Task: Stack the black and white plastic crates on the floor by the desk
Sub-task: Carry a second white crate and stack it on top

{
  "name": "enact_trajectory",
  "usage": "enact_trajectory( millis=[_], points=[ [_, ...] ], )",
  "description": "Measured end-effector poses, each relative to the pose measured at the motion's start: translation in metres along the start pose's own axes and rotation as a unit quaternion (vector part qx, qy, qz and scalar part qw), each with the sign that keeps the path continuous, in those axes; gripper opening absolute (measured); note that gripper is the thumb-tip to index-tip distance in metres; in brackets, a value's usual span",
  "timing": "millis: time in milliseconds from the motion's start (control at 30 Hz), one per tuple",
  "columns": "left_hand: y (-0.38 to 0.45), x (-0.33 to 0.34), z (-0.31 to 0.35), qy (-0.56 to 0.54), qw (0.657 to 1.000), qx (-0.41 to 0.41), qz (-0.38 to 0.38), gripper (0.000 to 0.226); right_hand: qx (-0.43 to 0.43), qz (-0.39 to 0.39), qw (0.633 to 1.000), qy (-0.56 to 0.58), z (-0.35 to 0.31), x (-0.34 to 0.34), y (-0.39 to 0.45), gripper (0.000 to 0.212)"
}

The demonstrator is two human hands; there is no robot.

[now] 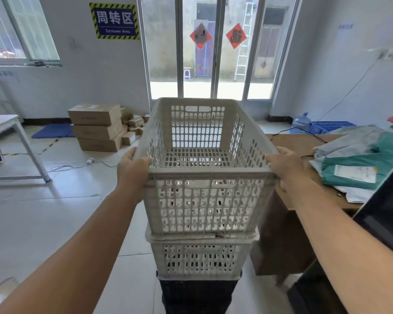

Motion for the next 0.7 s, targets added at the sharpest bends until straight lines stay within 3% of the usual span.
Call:
enact_trajectory(
  millis=[100,200,300,433,700],
  points=[
    [-0.01,-0.002,0.0,0.005,1.0,0.01,0.018,0.041,-0.021,0.056,0.995,-0.075,-0.002,-0.003,-0.013,0.048],
    [-0.014,-0.003,-0.002,0.037,0.999,0.014,0.002,0.04,-0.089,0.117,0.967,-0.21,-0.013,0.001,-0.03,0.051],
    [-0.015,-0.003,-0.004,0.061,0.998,-0.005,-0.01,0.037,-0.138,0.102,0.928,-0.33,-0.016,0.02,-0.045,0.053],
    [-0.012,-0.002,-0.006,0.043,0.999,-0.028,0.003,0.034,-0.139,0.063,0.934,-0.322,-0.013,0.023,-0.06,0.054],
    [-0.009,-0.003,-0.015,-0.001,0.998,-0.055,0.004,0.032,-0.148,0.078,0.943,-0.287,-0.019,0.013,-0.082,0.046]
  ],
)
Point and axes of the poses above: each hand's wrist, its own y-axis towards the middle knuckle, its own x-axis out of the palm, z = x × y, the point moved 10 cm from there along y, towards the middle knuckle, and after that the axes turned 8 degrees about x, right-handed, at the moved point
